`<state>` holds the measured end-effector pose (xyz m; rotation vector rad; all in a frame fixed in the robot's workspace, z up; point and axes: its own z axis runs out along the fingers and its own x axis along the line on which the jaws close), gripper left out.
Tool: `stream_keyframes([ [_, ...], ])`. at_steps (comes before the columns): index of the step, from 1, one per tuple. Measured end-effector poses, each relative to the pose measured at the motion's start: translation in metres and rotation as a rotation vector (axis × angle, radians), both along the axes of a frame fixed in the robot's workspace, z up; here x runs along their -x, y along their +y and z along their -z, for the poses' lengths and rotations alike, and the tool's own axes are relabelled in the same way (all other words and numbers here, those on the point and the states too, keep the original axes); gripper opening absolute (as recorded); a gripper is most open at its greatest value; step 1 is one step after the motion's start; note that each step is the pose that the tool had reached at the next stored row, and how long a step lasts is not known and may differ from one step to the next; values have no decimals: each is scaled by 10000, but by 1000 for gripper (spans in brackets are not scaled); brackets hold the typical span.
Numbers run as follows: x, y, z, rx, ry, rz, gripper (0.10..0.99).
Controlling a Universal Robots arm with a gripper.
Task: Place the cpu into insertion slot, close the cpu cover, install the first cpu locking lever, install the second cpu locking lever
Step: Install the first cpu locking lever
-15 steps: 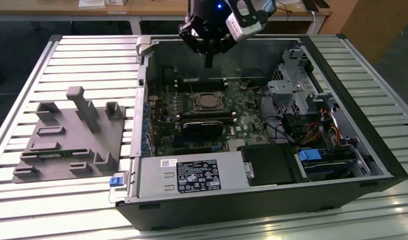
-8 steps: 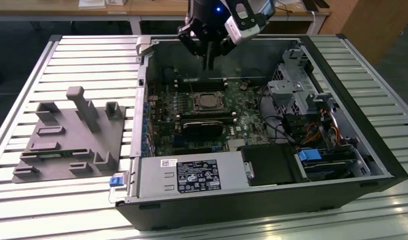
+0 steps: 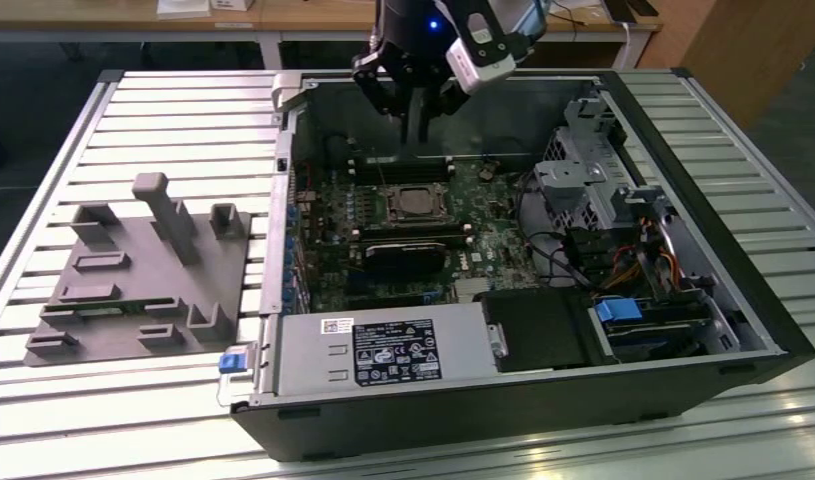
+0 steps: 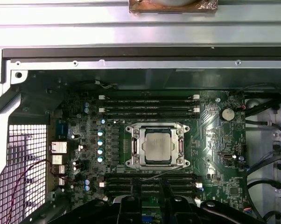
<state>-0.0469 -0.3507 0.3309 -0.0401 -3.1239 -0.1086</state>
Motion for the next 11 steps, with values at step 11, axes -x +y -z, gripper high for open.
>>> stream_keyframes([
  [11,40,2,80,9,-5,-1,125],
])
